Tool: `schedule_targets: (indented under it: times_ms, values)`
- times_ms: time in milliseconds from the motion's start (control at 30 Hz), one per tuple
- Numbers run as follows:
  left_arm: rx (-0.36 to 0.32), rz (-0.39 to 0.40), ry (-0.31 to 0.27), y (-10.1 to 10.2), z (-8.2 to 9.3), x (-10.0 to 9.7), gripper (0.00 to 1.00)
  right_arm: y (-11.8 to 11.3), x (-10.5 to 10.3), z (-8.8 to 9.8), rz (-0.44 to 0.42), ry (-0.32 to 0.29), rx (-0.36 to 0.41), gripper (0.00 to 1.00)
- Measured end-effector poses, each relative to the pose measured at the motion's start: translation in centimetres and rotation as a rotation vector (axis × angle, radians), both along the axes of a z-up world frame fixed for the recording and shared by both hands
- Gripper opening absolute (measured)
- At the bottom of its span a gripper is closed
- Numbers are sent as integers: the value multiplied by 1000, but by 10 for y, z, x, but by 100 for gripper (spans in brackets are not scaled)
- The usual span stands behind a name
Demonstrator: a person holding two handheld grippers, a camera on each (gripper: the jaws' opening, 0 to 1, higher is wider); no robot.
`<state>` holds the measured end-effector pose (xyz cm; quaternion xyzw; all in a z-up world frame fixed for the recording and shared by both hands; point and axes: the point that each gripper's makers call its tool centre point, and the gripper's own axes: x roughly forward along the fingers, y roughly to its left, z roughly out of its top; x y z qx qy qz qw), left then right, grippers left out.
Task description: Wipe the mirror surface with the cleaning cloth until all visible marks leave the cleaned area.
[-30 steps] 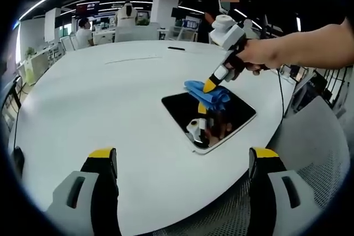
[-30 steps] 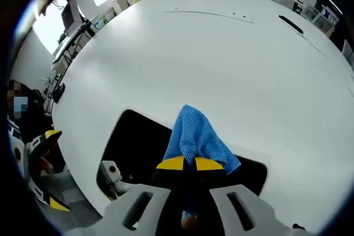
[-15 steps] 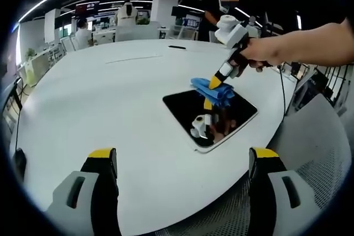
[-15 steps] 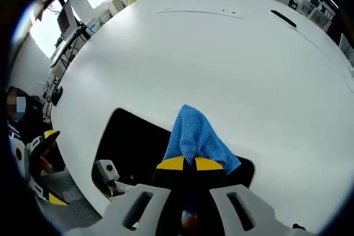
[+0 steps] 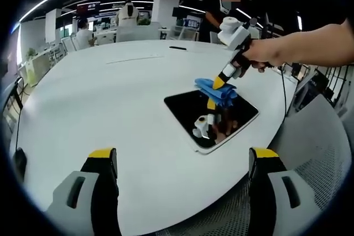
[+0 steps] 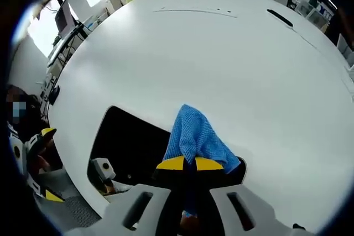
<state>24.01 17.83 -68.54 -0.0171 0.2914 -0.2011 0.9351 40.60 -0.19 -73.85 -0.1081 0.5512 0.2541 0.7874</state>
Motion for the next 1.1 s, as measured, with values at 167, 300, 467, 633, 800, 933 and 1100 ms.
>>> schedule_targets:
  times_ms: [167,300,467,633,800,933,1100]
  values:
    - [-3,3,-3,1,0,0,98,0,0,-1,8,-17,-10,0]
    - [-4,10,-11,2,2,1,98,1,-2,0,-2,-50,-15,0]
    - [-8,15,-19,2,3,2,98,1,-11,-2,-22,-65,-28,0]
    - [-7,-1,-16,0,2,1,99,2,-22,-6,-9,-54,-46,0]
    - [-2,-18,-29,-3,4,1,99,-1,-45,-5,-23,-46,-37,0]
    - [-4,-7,-34,-1,5,1,99,-3,-55,-3,-28,-43,-31,0]
    - [5,-17,-36,-2,5,1,99,-5,-67,-2,-48,-39,-8,0]
